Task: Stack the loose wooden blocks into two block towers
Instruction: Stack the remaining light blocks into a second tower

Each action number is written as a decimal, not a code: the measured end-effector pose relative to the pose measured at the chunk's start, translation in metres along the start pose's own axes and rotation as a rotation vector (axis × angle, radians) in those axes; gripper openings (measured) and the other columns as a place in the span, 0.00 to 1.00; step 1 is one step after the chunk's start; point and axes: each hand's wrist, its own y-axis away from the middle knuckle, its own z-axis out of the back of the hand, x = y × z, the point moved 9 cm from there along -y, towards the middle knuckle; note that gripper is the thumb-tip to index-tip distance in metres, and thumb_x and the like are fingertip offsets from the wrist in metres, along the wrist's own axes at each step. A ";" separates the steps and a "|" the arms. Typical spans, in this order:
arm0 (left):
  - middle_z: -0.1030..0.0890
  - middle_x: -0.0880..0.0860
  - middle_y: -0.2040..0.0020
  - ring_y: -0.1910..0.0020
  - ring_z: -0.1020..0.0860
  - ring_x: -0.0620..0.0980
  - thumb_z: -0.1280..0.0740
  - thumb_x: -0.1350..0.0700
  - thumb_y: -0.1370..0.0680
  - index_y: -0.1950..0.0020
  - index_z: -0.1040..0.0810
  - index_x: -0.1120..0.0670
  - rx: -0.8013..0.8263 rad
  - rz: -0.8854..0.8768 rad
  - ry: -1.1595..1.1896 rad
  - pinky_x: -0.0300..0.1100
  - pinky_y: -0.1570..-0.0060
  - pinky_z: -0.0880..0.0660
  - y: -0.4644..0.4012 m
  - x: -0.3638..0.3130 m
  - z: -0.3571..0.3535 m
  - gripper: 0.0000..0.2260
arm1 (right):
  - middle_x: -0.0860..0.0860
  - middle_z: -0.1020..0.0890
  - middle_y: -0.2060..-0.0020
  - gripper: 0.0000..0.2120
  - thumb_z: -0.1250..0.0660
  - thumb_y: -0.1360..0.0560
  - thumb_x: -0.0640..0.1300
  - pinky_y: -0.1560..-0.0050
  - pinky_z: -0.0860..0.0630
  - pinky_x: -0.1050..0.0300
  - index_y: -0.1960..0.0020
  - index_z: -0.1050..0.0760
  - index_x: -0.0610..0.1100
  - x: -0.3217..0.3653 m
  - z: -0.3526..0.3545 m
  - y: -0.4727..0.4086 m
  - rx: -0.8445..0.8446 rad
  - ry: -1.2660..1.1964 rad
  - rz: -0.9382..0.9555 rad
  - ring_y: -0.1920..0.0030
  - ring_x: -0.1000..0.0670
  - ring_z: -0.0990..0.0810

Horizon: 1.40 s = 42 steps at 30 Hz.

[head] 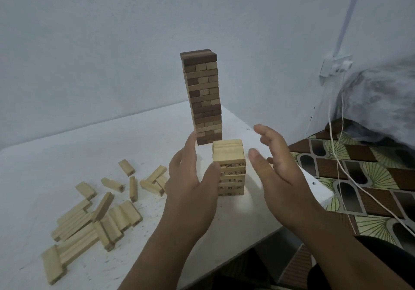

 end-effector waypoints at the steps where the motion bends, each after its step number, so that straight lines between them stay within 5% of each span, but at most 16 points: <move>1: 0.41 0.35 0.27 0.26 0.43 0.42 0.48 0.38 0.24 0.30 0.50 0.24 0.006 0.036 -0.046 0.52 0.27 0.42 0.000 0.004 -0.002 0.23 | 0.64 0.37 0.29 0.22 0.48 0.23 0.61 0.36 0.36 0.63 0.29 0.43 0.66 -0.004 -0.002 0.002 0.008 0.019 -0.032 0.31 0.61 0.38; 3: 0.42 0.41 0.25 0.22 0.48 0.49 0.53 0.40 0.19 0.25 0.50 0.33 0.021 0.057 -0.130 0.58 0.25 0.45 0.001 0.005 -0.008 0.22 | 0.64 0.40 0.28 0.28 0.53 0.26 0.64 0.32 0.42 0.59 0.26 0.46 0.63 -0.007 -0.009 0.004 0.040 0.087 -0.064 0.30 0.62 0.41; 5: 0.36 0.30 0.38 0.24 0.45 0.47 0.54 0.47 0.16 0.25 0.46 0.38 0.036 0.023 -0.130 0.57 0.25 0.45 0.003 -0.002 -0.012 0.18 | 0.66 0.39 0.30 0.30 0.56 0.26 0.64 0.30 0.46 0.62 0.25 0.47 0.61 -0.005 -0.018 0.007 0.078 0.143 -0.057 0.32 0.65 0.43; 7: 0.39 0.25 0.49 0.25 0.43 0.45 0.54 0.50 0.15 0.27 0.42 0.39 0.048 0.021 -0.118 0.55 0.26 0.44 0.004 -0.005 -0.015 0.17 | 0.73 0.38 0.39 0.23 0.56 0.24 0.61 0.37 0.47 0.76 0.29 0.45 0.66 0.000 -0.026 0.008 0.108 0.171 -0.022 0.40 0.75 0.42; 10: 0.36 0.30 0.45 0.26 0.41 0.46 0.55 0.50 0.15 0.28 0.42 0.37 0.050 0.019 -0.141 0.55 0.27 0.43 0.002 -0.003 -0.017 0.17 | 0.79 0.42 0.50 0.11 0.54 0.21 0.57 0.52 0.45 0.86 0.40 0.45 0.69 0.001 -0.030 0.007 0.113 0.253 -0.015 0.47 0.81 0.42; 13: 0.38 0.26 0.49 0.27 0.39 0.46 0.55 0.50 0.15 0.28 0.42 0.37 0.052 0.028 -0.175 0.54 0.27 0.42 0.002 -0.002 -0.017 0.17 | 0.77 0.42 0.49 0.18 0.53 0.19 0.55 0.43 0.45 0.79 0.30 0.47 0.62 -0.001 -0.030 0.006 0.087 0.325 0.024 0.45 0.77 0.40; 16: 0.37 0.35 0.43 0.26 0.41 0.45 0.56 0.50 0.15 0.27 0.42 0.37 0.040 0.038 -0.239 0.54 0.25 0.47 0.002 -0.001 -0.015 0.17 | 0.69 0.40 0.43 0.24 0.53 0.19 0.55 0.31 0.43 0.59 0.24 0.47 0.55 -0.005 -0.028 0.005 0.063 0.370 0.015 0.43 0.67 0.38; 19: 0.35 0.42 0.30 0.26 0.43 0.43 0.56 0.50 0.15 0.26 0.43 0.38 0.047 0.067 -0.288 0.51 0.25 0.51 0.003 0.000 -0.014 0.18 | 0.64 0.38 0.41 0.24 0.53 0.19 0.55 0.29 0.41 0.52 0.24 0.46 0.53 -0.004 -0.026 0.005 0.035 0.381 0.020 0.42 0.64 0.40; 23: 0.37 0.45 0.26 0.26 0.44 0.43 0.55 0.48 0.16 0.25 0.43 0.37 0.049 0.067 -0.302 0.50 0.25 0.50 0.002 0.004 -0.015 0.19 | 0.56 0.34 0.31 0.25 0.53 0.20 0.55 0.27 0.39 0.46 0.23 0.46 0.52 -0.006 -0.026 0.005 0.023 0.375 0.014 0.37 0.61 0.38; 38: 0.33 0.43 0.28 0.28 0.41 0.44 0.56 0.47 0.17 0.28 0.40 0.34 0.037 0.086 -0.334 0.54 0.28 0.50 -0.001 0.013 -0.015 0.18 | 0.56 0.36 0.28 0.27 0.57 0.20 0.59 0.27 0.40 0.43 0.23 0.48 0.52 -0.006 -0.025 0.005 0.031 0.433 0.014 0.28 0.55 0.40; 42: 0.32 0.43 0.30 0.27 0.42 0.45 0.55 0.47 0.17 0.32 0.38 0.33 0.047 0.100 -0.295 0.51 0.30 0.51 0.000 0.012 -0.012 0.16 | 0.62 0.34 0.35 0.27 0.56 0.20 0.60 0.28 0.40 0.43 0.24 0.46 0.53 -0.003 -0.024 0.007 0.037 0.379 0.028 0.34 0.60 0.38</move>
